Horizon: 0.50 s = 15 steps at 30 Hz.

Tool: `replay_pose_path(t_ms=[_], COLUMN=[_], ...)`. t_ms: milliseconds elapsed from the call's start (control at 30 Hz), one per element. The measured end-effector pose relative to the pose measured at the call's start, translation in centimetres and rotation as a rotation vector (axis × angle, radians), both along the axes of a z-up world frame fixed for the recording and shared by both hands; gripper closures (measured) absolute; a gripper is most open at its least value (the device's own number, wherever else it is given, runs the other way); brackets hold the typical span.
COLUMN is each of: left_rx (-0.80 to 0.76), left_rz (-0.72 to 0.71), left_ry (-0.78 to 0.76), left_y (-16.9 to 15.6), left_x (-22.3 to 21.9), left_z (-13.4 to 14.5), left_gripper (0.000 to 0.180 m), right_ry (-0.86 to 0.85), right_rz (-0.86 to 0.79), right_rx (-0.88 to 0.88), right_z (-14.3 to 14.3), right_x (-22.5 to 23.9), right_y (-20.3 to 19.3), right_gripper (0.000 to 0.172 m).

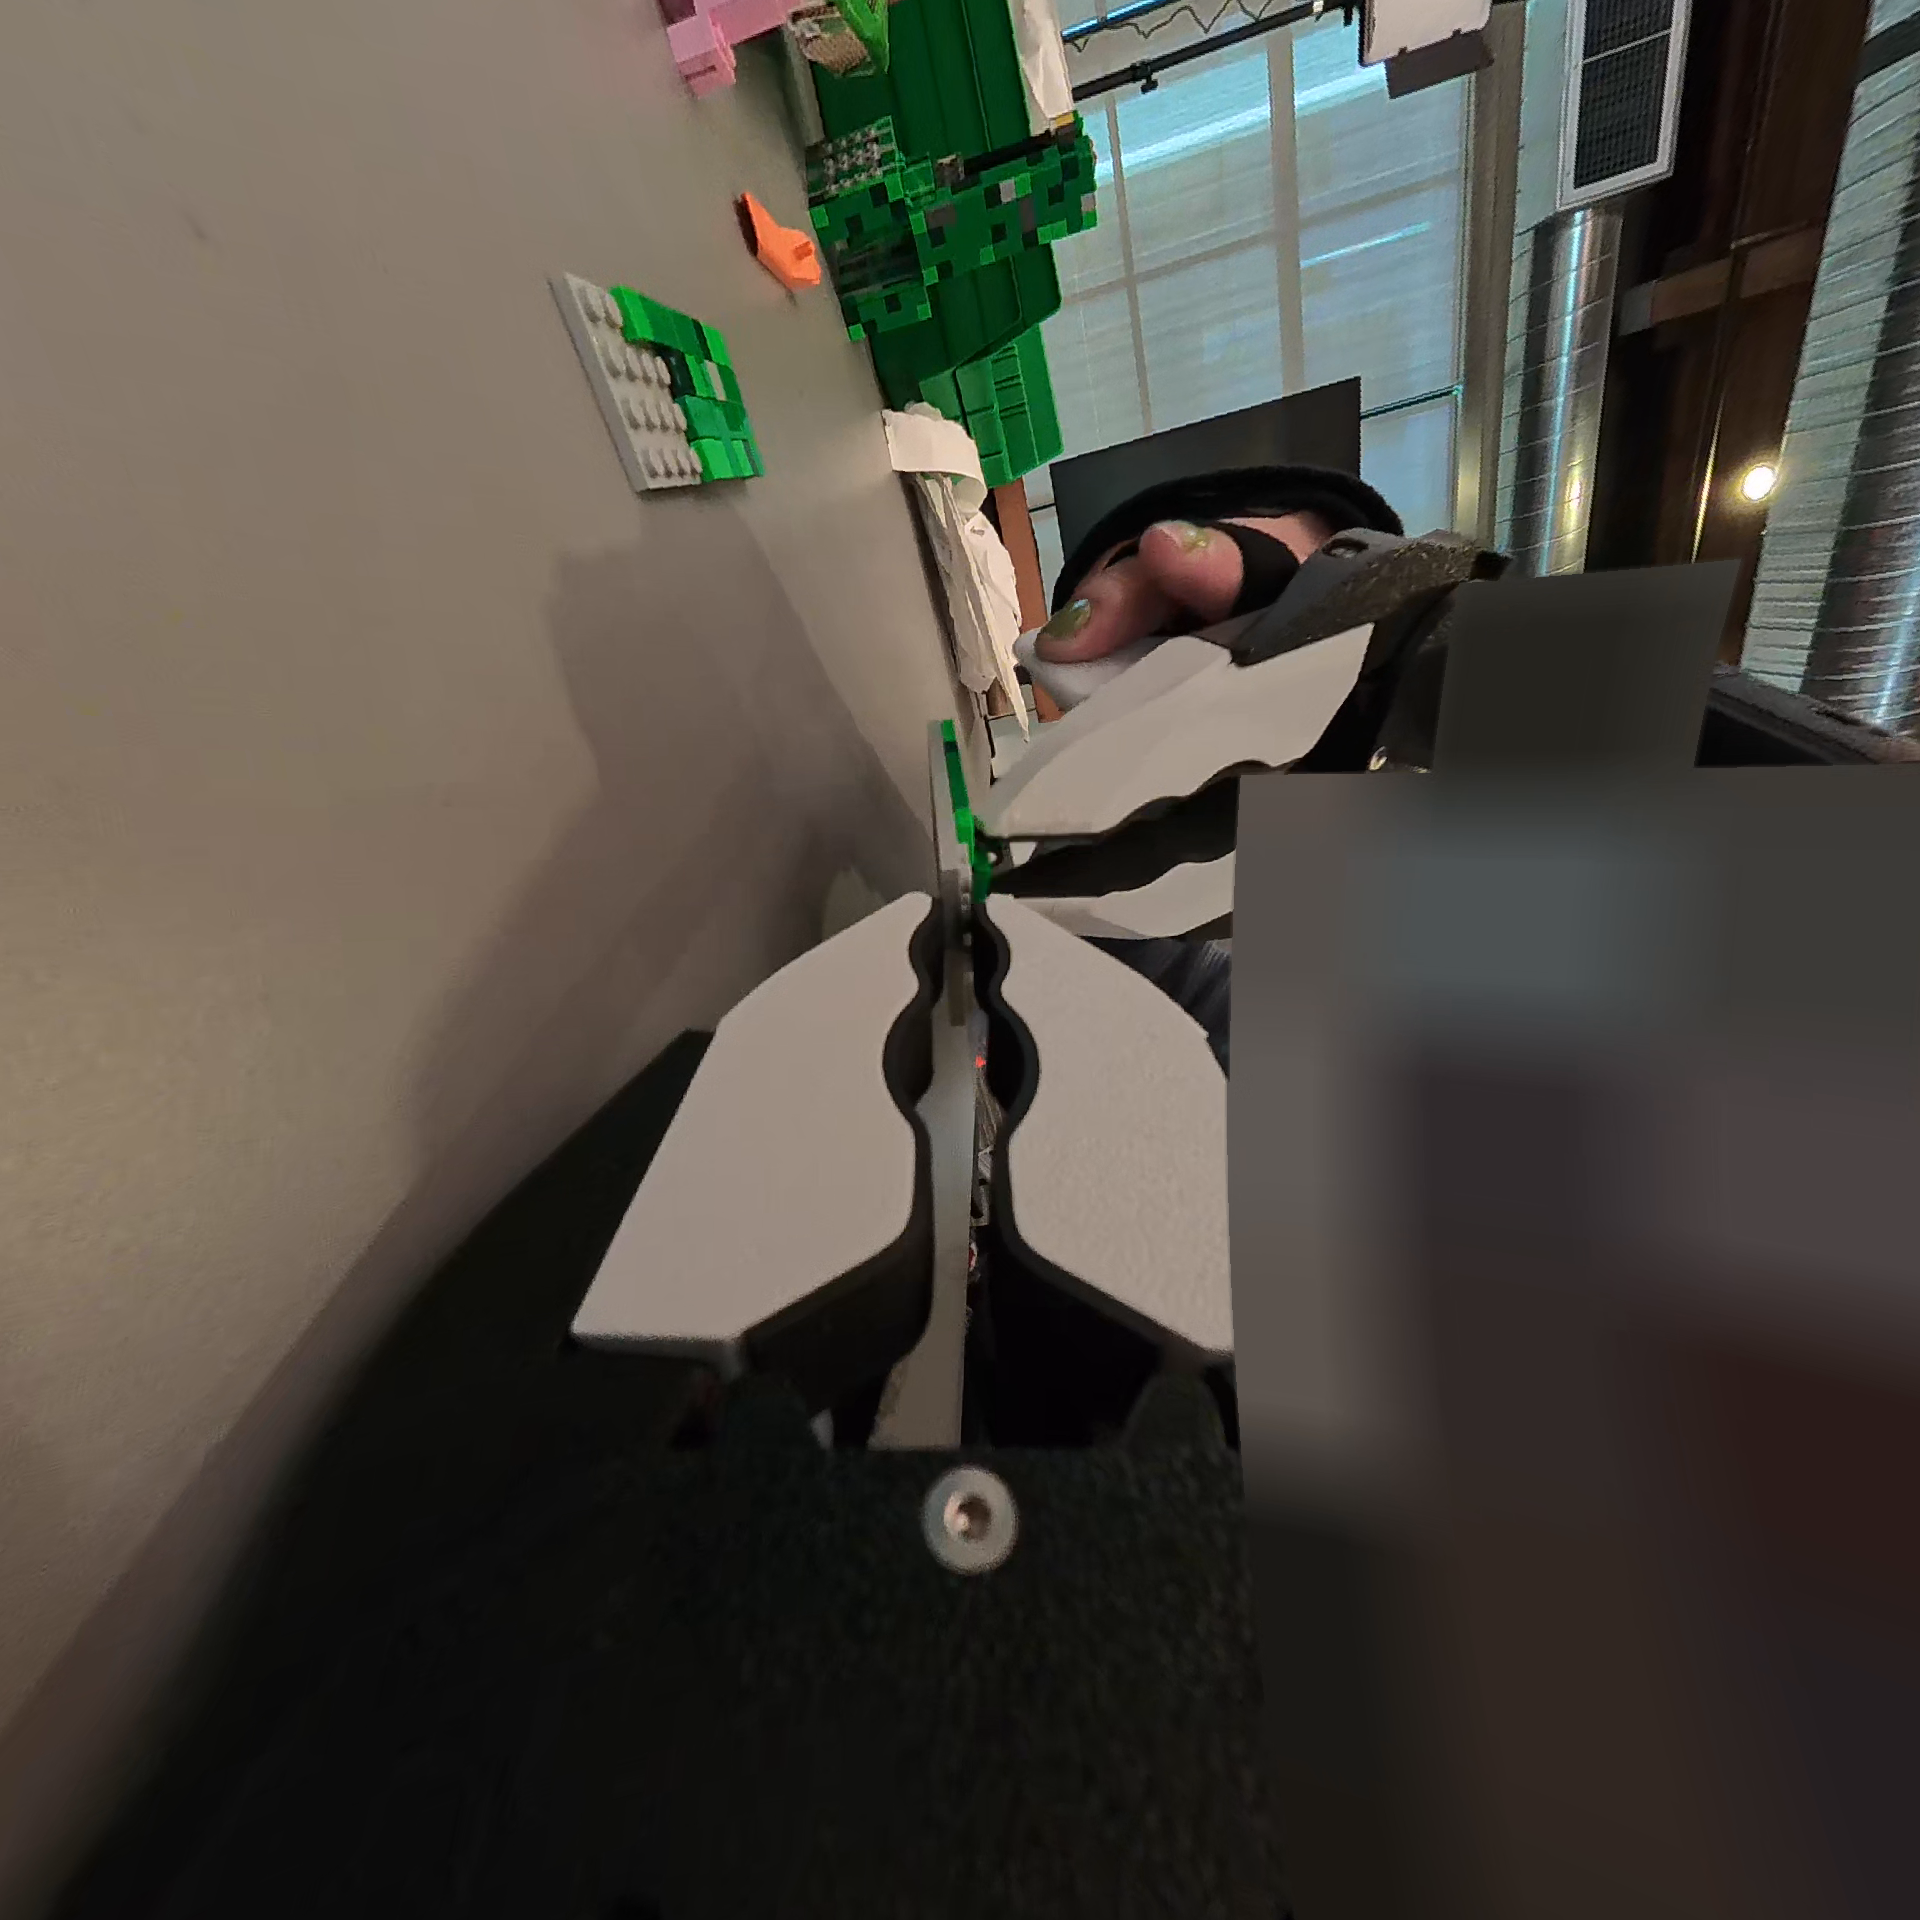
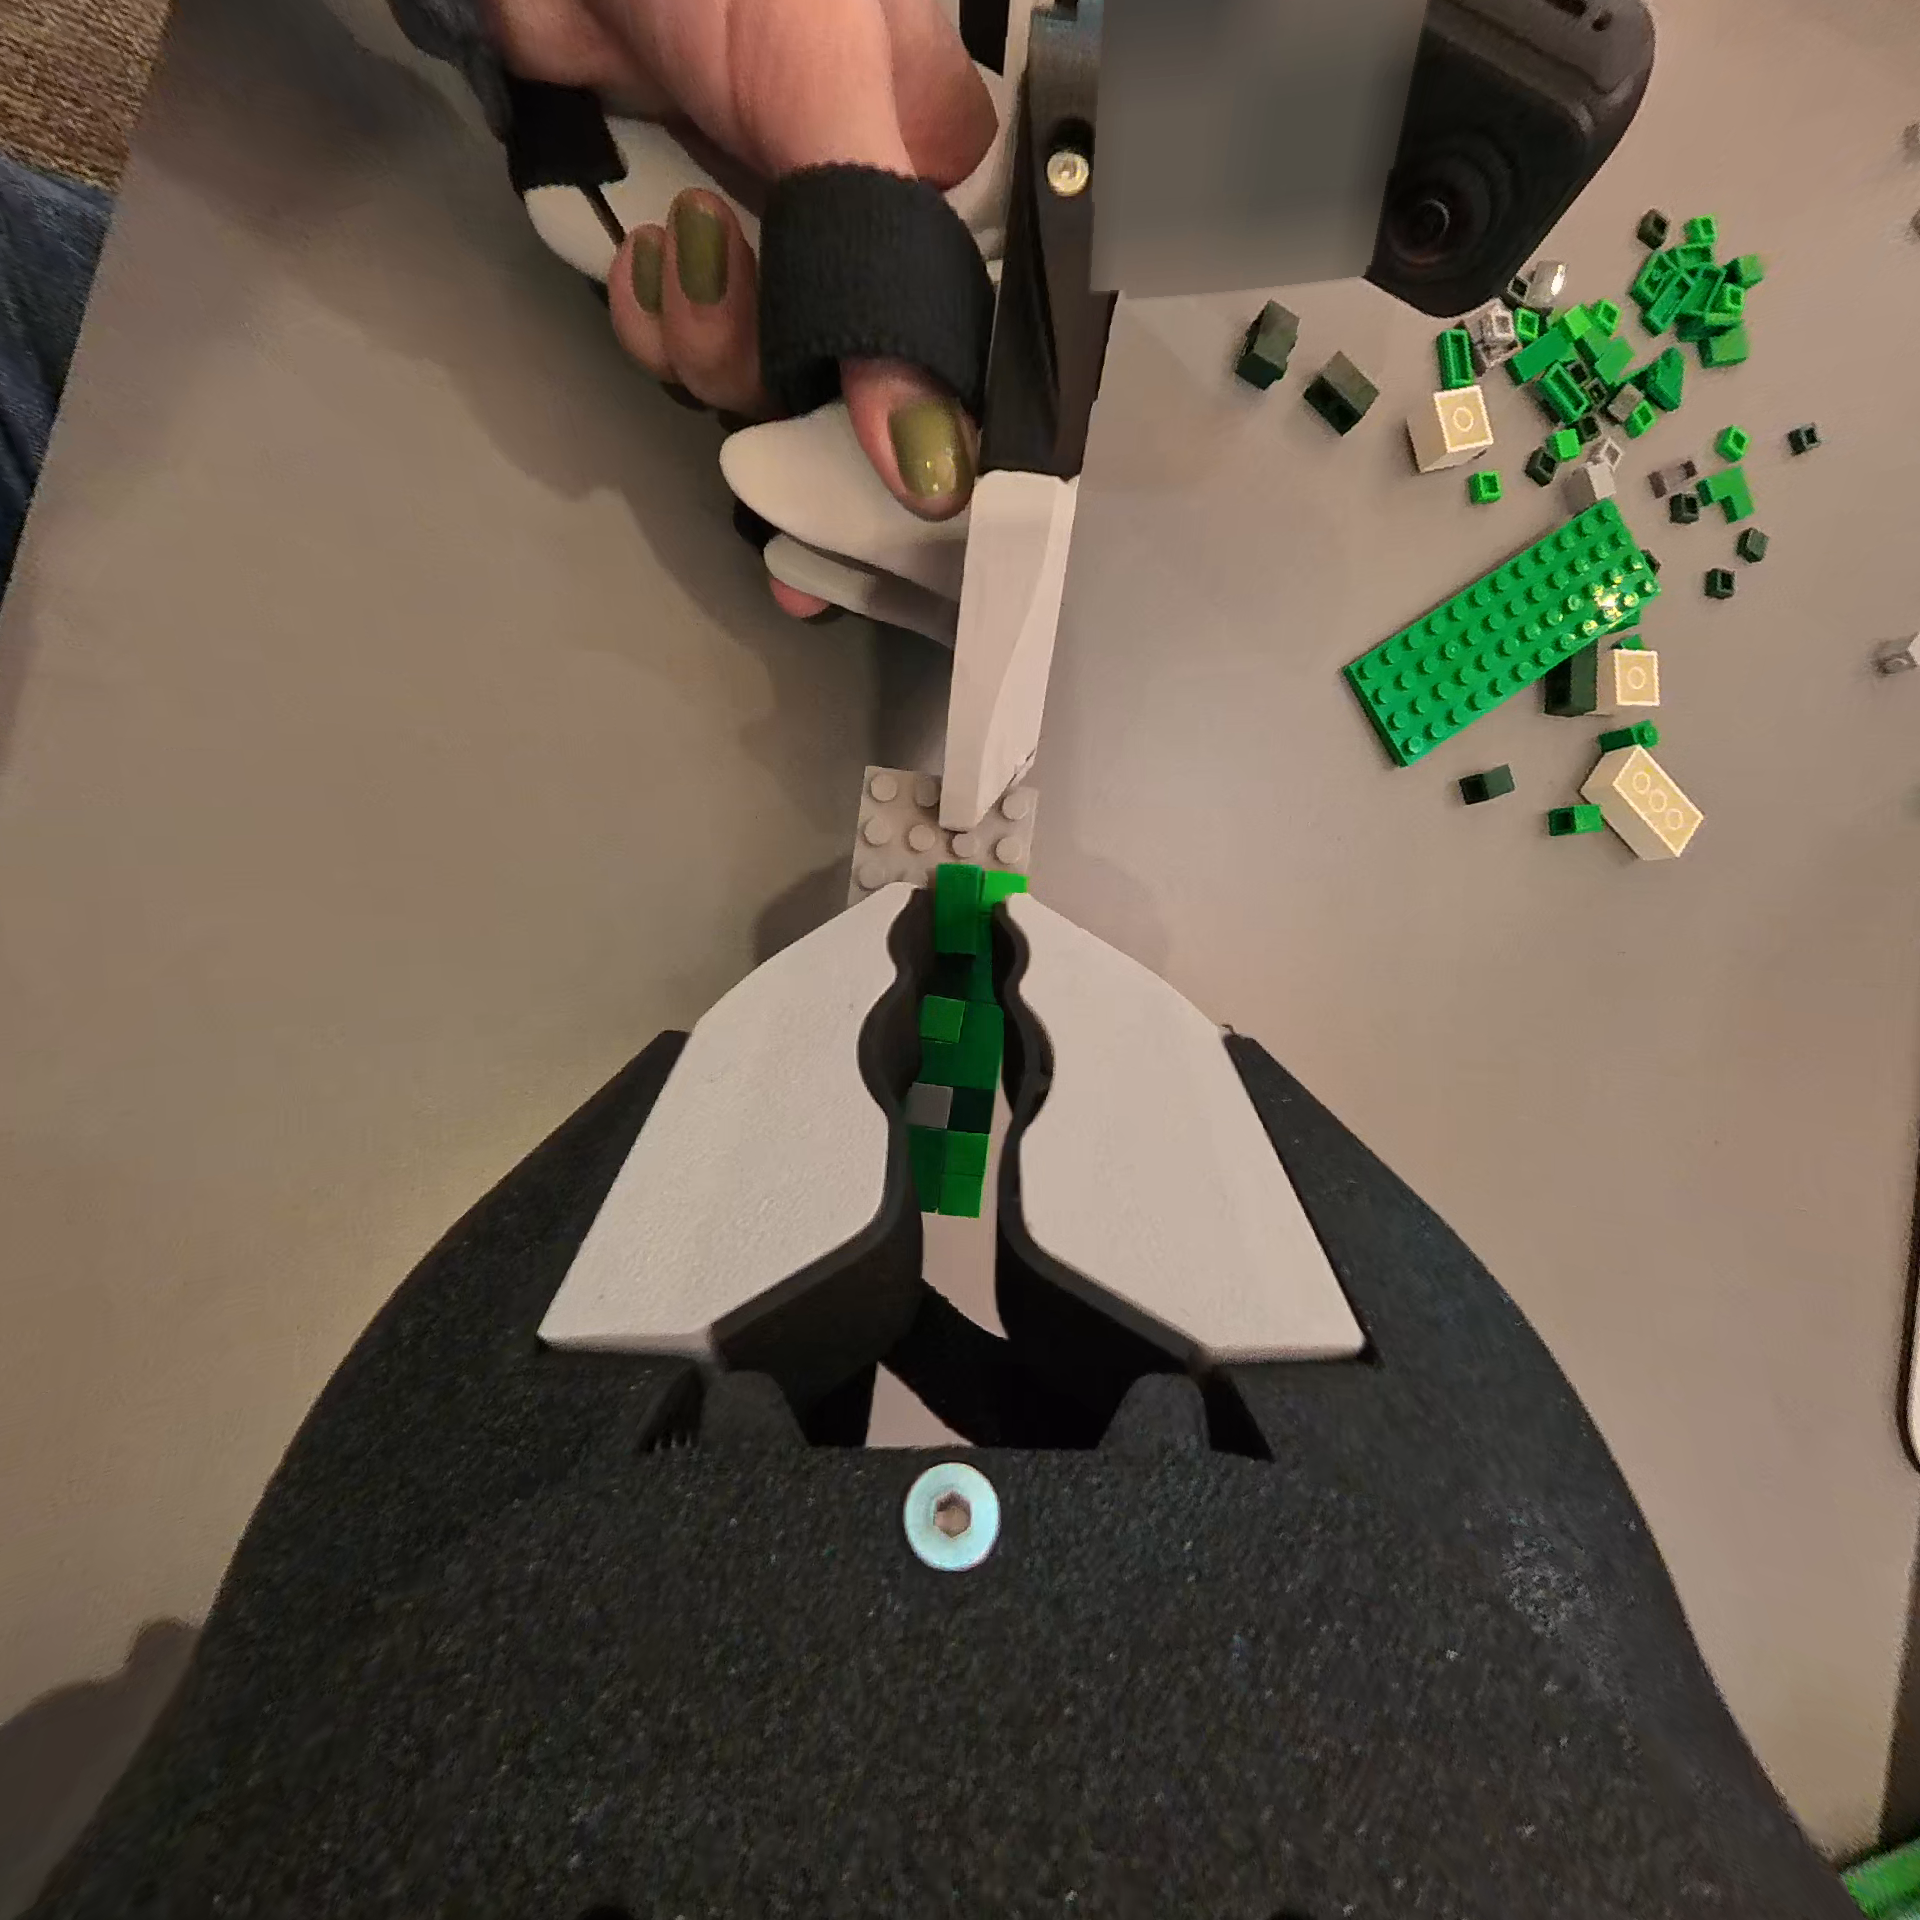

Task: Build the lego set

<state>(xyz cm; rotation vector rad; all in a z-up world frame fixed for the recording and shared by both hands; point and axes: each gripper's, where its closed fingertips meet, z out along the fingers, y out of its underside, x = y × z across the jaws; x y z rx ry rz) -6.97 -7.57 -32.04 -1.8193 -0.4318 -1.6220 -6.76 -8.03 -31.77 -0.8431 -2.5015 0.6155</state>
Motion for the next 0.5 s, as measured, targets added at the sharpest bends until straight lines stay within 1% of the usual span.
replay_pose_path(t_ms=[200, 300, 433, 467, 500], left_rx=[-0.003, 0.000, 0.005, 0.007, 0.009], left_rz=[-0.005, 0.006, 0.045, 0.055, 0.066], left_ry=[-0.004, -0.011, -0.022, -0.029, -0.037], left_y=[0.0, 0.0, 0.3, 0.3, 0.4], left_x=[0.1, -0.2, -0.7, -0.9, -1.1], left_z=[0.0, 0.1, 0.2, 0.2, 0.3], left_gripper=[0.176, 0.176, 0.176, 0.176, 0.176], right_ry=[-0.002, 0.039, 0.270, 0.350, 0.418], right_rz=[-0.009, -0.029, -0.042, -0.047, -0.048], right_rx=[0.003, 0.023, 0.088, 0.146, 0.226], right_z=[0.0, 0.2, 1.1, 1.0, 0.7], right_x=[0.0, -0.1, -0.3, -0.1, 0.0], right_y=[0.1, 0.5, 0.3, 0.3, 0.3], right_gripper=[0.158, 0.154, 0.141, 0.137, 0.137])
